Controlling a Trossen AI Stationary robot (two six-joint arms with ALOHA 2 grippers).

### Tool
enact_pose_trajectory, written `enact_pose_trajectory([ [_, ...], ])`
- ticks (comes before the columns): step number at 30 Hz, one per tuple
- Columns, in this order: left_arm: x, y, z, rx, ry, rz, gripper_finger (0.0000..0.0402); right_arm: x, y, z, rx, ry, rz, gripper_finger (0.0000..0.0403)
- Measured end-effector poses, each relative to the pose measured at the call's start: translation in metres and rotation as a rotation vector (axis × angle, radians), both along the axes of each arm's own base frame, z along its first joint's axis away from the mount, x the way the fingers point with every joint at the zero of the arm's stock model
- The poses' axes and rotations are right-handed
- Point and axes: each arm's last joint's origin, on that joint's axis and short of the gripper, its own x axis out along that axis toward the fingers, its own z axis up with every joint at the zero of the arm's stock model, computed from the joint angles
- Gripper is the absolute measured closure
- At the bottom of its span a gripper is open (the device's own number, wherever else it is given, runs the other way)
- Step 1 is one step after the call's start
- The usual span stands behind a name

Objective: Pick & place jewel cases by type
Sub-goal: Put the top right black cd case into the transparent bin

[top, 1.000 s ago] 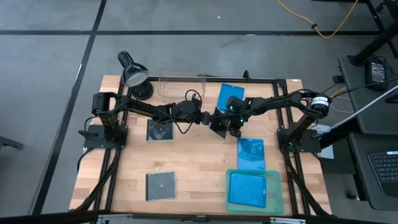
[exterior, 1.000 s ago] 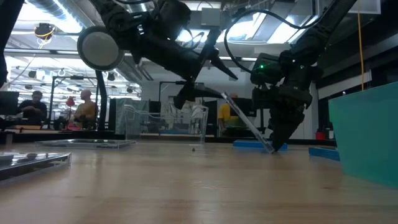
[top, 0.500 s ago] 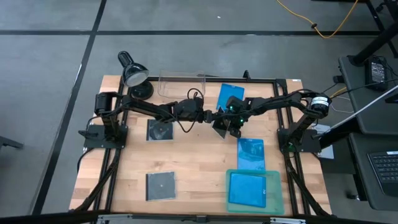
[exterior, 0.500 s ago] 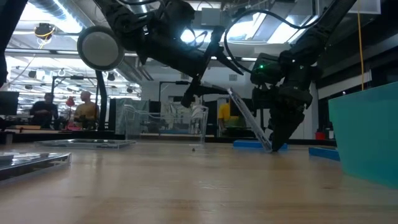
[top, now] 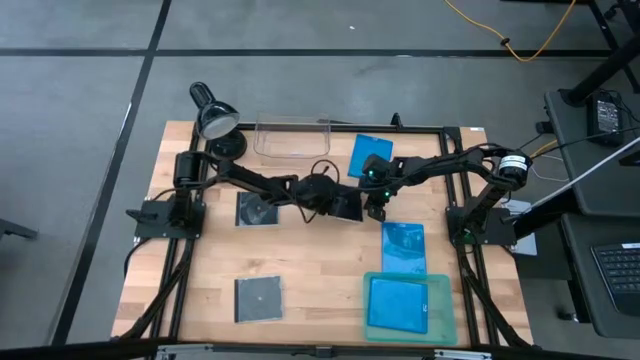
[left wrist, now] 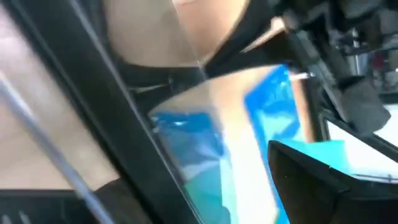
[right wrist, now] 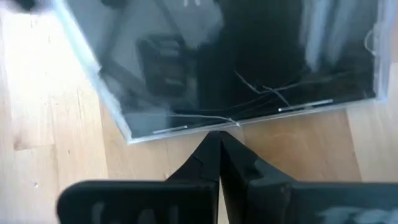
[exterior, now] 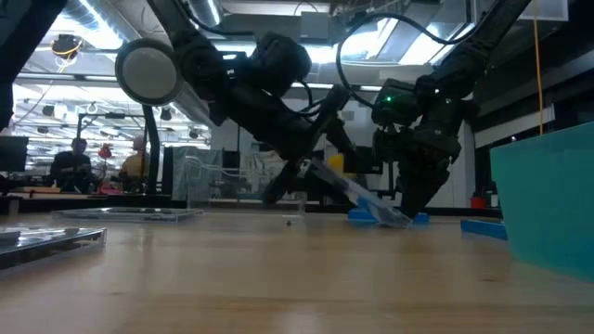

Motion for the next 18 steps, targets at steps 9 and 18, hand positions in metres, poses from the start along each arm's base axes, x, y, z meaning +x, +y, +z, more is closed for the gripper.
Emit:
enact_pose_trajectory([
  [9, -0.002, 0.008, 0.007, 0.042, 0.013, 0.024, 0.0190, 0.000, 0.000, 0.000, 0.000, 0.000, 0.002, 0.0398],
  [18, -0.001, 0.008, 0.007, 0.037, 0.007, 0.018, 0.0249, -0.002, 0.001, -0.001, 0.010, 0.011, 0.021, 0.0391],
])
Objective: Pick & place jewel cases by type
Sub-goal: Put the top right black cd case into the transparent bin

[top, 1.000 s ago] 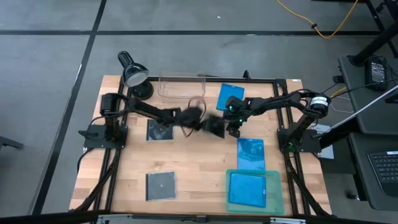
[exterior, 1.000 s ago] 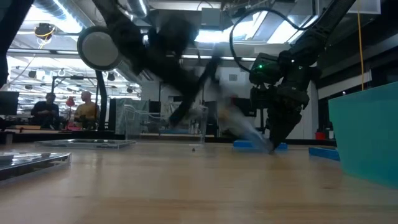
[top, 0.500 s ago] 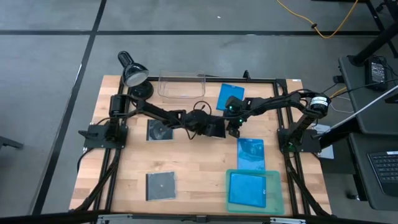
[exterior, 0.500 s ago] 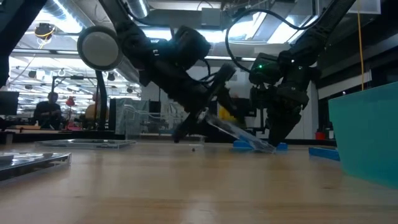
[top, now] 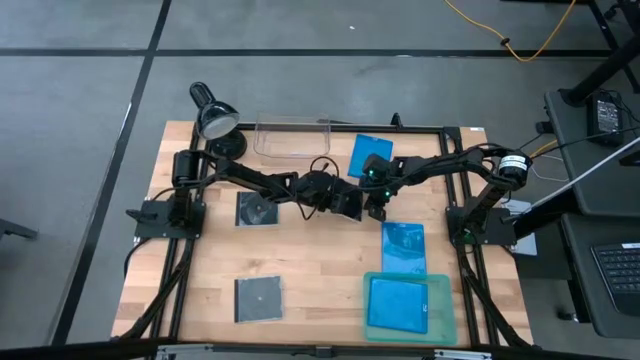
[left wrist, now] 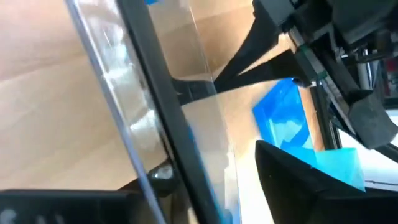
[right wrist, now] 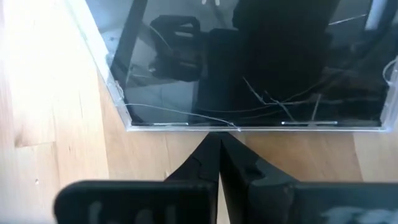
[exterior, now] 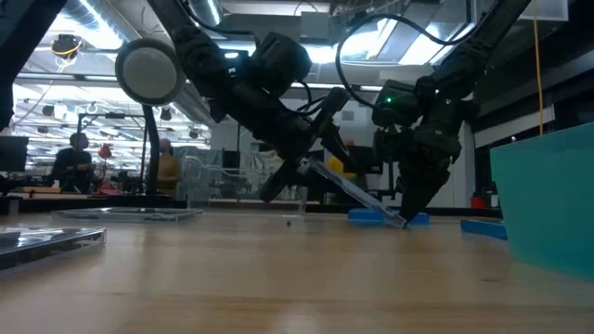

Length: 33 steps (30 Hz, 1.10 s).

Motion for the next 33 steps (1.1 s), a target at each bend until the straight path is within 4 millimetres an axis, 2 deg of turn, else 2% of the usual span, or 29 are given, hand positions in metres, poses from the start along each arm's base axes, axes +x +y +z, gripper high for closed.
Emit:
enact_pose_trajectory([
  [6, -0.001, 0.004, 0.003, -0.018, -0.008, -0.018, 0.0290, -0.003, 0.001, -0.001, 0.005, 0.030, 0.027, 0.0390],
  [13, -0.004, 0.004, 0.017, 0.022, -0.023, -0.034, 0.0337, -0.005, 0.002, 0.000, 0.013, 0.043, 0.033, 0.0389],
  [19, -0.018, 0.005, 0.032, 0.086, 0.067, -0.039, 0.0385, -0.010, 0.004, 0.006, 0.004, 0.049, 0.051, 0.0395],
  [22, -0.026, 0.004, 0.044, 0.130, 0.101, -0.038, 0.0394, -0.016, 0.004, 0.015, -0.002, 0.053, 0.043, 0.0398],
  [26, -0.037, 0.001, 0.062, 0.199, 0.133, -0.021, 0.0389, -0.023, -0.001, 0.037, -0.059, -0.007, 0.004, 0.0391],
  [33, -0.058, -0.004, 0.108, 0.362, 0.066, 0.024, 0.0394, -0.038, -0.012, 0.077, -0.130, -0.166, -0.120, 0.0397],
])
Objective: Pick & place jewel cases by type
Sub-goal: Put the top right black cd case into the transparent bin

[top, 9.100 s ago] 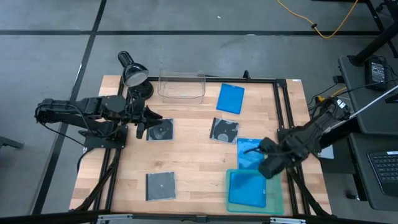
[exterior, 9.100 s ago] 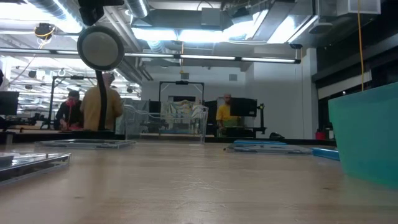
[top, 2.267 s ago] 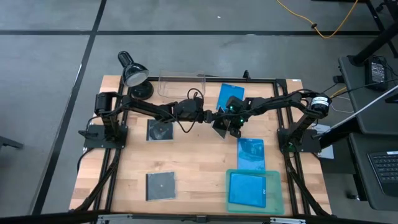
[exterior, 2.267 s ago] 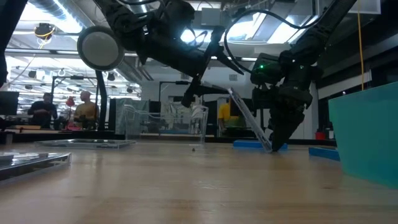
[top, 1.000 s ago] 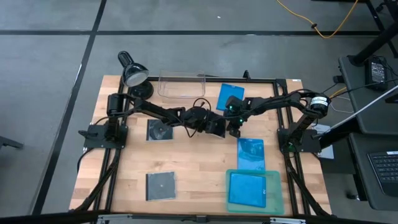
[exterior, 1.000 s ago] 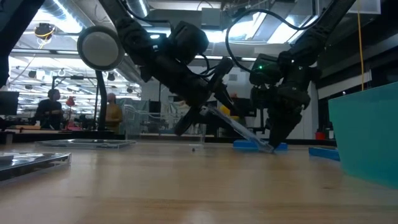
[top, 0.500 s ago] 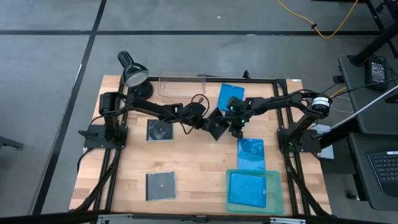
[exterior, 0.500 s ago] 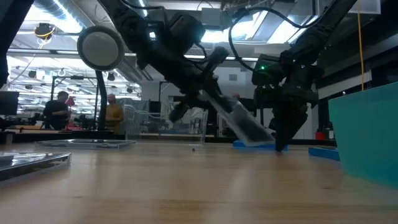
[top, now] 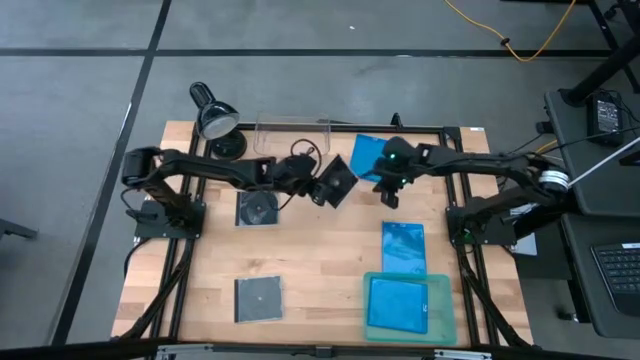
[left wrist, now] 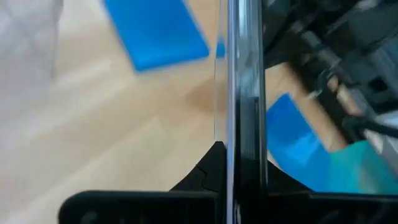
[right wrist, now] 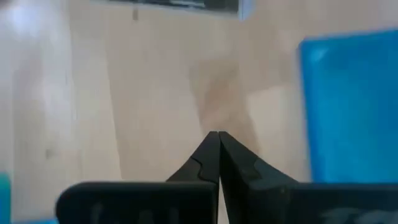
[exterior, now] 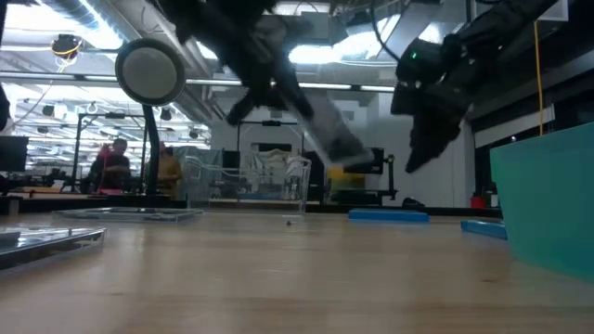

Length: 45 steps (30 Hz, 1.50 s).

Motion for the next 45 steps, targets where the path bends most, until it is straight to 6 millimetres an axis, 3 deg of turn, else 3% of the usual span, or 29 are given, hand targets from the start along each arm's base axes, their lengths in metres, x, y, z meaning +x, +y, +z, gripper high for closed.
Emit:
enact_pose_trajectory([
  [8, -0.031, -0.008, 0.056, 0.239, -0.114, 0.030, 0.0396, -0.005, -0.008, 0.033, -0.029, -0.217, -0.126, 0.0382],
  [16, -0.060, -0.029, 0.094, 0.497, -0.163, -0.051, 0.0396, 0.004, -0.010, 0.050, 0.006, -0.419, -0.128, 0.0378],
  [37, -0.094, -0.100, 0.147, 1.173, -0.226, -0.138, 0.0396, 0.007, -0.011, 0.056, 0.107, -0.486, -0.194, 0.0377],
  [45, -0.110, -0.130, 0.164, 1.521, -0.134, -0.129, 0.0397, 0.007, -0.011, 0.056, 0.110, -0.486, -0.198, 0.0377],
])
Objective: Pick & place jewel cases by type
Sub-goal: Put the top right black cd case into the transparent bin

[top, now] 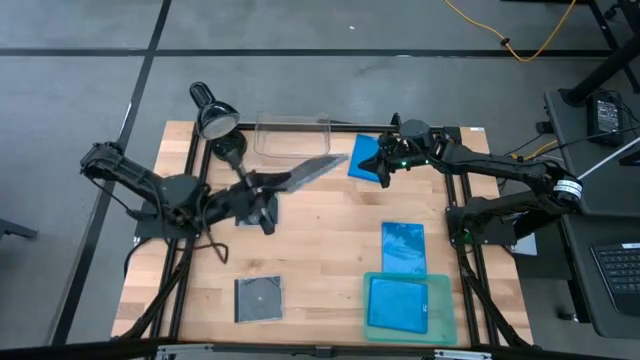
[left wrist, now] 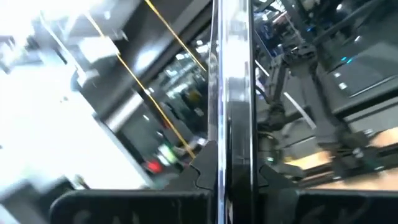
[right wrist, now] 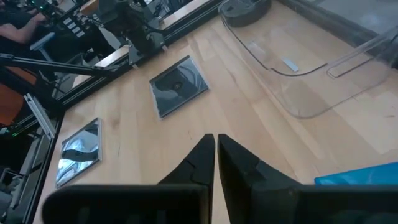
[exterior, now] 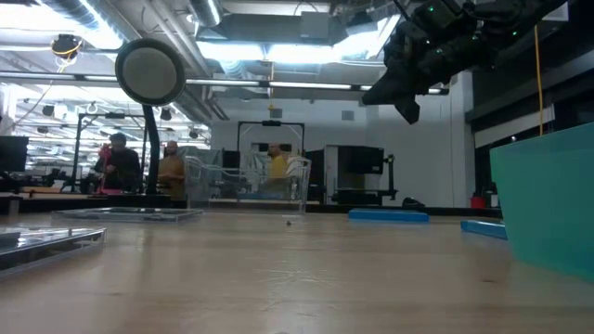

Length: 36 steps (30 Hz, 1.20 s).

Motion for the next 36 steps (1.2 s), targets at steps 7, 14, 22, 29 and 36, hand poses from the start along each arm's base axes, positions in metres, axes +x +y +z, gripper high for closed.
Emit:
enact_pose_trajectory([
  [7, -0.020, -0.022, 0.013, 0.139, 0.008, 0.073, 0.0397, 0.000, 0.000, 0.000, 0.016, 0.002, -0.016, 0.0377],
  [14, -0.029, -0.035, 0.014, 0.187, 0.059, 0.095, 0.0397, 0.000, 0.000, 0.000, 0.017, 0.002, -0.018, 0.0377],
  [22, -0.035, -0.046, 0.013, 0.222, 0.077, 0.052, 0.0397, 0.000, 0.000, 0.000, 0.015, 0.002, -0.019, 0.0377],
  [29, -0.039, -0.048, 0.013, 0.066, 0.026, 0.042, 0.0397, 0.000, 0.000, 0.000, 0.017, 0.003, -0.020, 0.0377],
  [36, -0.034, -0.037, 0.012, -0.331, -0.149, 0.070, 0.0396, 0.000, 0.000, 0.000, 0.019, 0.002, -0.020, 0.0377],
])
